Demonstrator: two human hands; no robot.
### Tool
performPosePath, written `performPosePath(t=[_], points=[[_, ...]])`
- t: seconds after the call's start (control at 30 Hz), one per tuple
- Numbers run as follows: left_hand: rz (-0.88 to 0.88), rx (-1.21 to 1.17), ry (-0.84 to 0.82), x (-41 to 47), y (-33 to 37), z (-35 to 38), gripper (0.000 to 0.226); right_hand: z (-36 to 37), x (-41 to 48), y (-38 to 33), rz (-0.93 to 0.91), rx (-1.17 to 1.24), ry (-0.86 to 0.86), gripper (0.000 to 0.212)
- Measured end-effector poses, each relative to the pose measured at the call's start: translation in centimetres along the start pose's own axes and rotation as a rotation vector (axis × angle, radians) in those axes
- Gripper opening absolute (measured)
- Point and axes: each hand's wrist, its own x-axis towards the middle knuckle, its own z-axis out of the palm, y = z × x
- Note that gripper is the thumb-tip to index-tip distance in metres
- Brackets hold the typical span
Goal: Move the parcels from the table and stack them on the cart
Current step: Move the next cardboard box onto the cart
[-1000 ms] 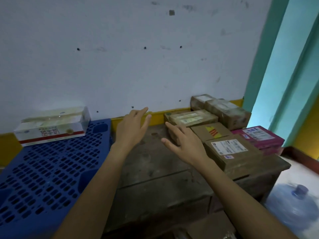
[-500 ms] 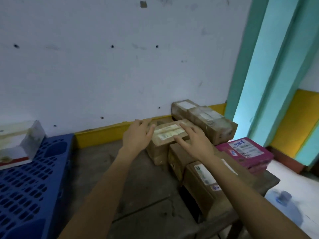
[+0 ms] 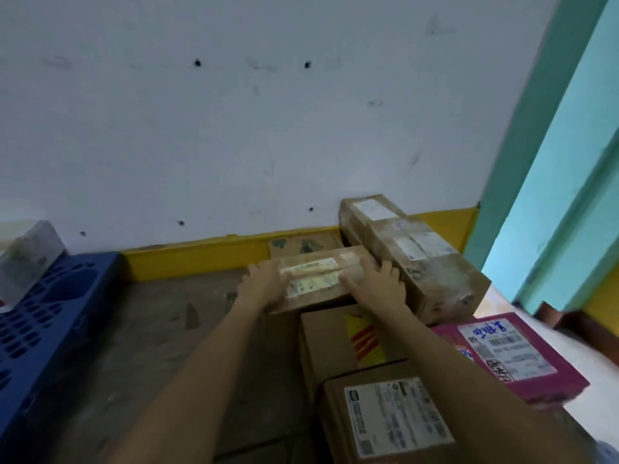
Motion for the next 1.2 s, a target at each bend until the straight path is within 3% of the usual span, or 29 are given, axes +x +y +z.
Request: performPosePath(t=[0.17,0.57,0.87,1.2], points=[[-0.009,-0.047,0.002,0.9,-1.7,1.2,0.063,0.9,1.1,0.2,-0.015,-0.025,0.01,0.076],[0.026,-0.308,0.019,1.6,-3.0,1.7,0.054,1.2,1.0,-0.3,-0.054,0.065,0.014,0.074],[0.003,-0.372,0.226,-1.6,-5.2,-3.0,0.053,-1.0,-1.4,-4.6,-0.233,0.051,0.219,0.07],[0.03,-0.427,0.436,-12.3,-14.3,-11.6,0.057,-1.0,-11.0,-15.6,-0.346,0.171,0.324,0.069]])
